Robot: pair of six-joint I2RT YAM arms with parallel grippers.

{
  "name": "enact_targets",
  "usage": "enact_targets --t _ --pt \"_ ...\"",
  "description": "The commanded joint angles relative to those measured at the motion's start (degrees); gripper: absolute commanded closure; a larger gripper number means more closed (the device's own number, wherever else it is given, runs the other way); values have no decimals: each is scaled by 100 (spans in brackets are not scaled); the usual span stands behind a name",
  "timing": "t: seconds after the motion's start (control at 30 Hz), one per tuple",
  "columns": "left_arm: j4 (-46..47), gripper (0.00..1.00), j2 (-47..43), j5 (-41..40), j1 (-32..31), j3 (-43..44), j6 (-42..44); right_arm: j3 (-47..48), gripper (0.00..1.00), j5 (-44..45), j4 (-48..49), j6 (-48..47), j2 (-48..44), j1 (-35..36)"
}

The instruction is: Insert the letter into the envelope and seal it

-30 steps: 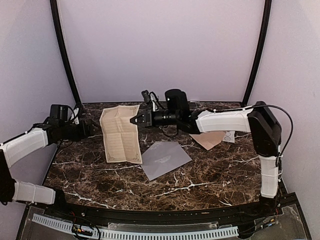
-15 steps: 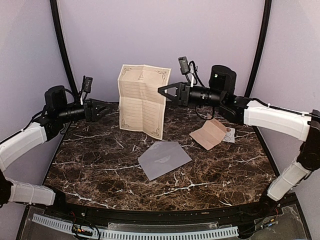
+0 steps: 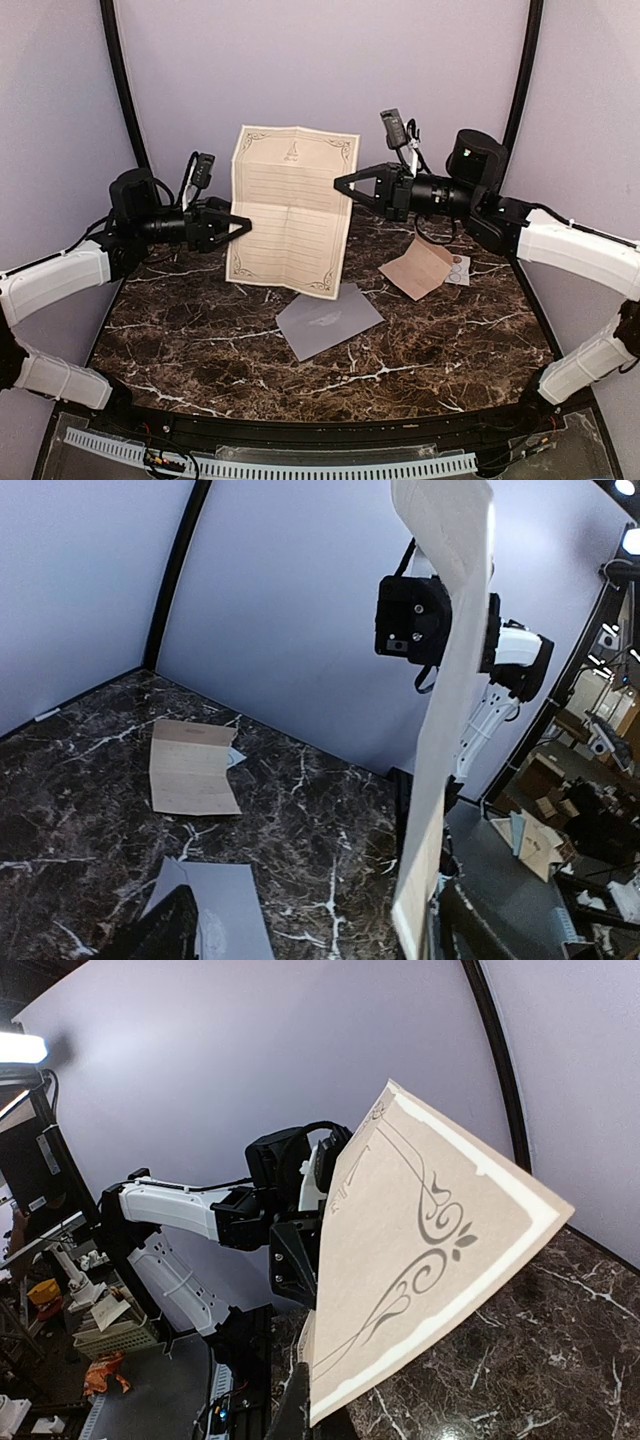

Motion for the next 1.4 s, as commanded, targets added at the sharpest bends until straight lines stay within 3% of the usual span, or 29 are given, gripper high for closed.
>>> enact_targets --t 0.0,0.1,0.47,0.63,0.67,0.77,0.87,1.03,1.2,1.37 --pt "432 32 -249 350 -54 -126 -179 -84 100 -45 281 36 18 -39" --pt "540 53 -191 443 -86 -160 -281 -162 100 -30 543 128 57 -40" --pt "391 98 -4 364 -121 -90 -265 -37 100 77 361 -92 211 -52" --pt "85 100 4 179 -121 13 -6 -217 100 224 419 -50 120 -104" --pt "20 100 -6 106 -121 18 33 -257 97 293 425 -17 78 -132" --pt "-226 100 -113 -91 -121 50 333 -572 51 568 651 106 -204 -291" --pt "-477 100 -232 -308 -121 75 577 -1023 26 967 993 353 -623 -559" --pt "-595 100 -371 -224 -154 59 778 -1424 11 1363 927 596 -1145 -1118" --pt "-1000 100 -343 -326 -356 176 1058 -1094 4 1465 112 197 -1195 -1245" --pt "-1531 100 -254 -404 -583 375 1423 -349 3 799 -1113 -549 -803 -1181"
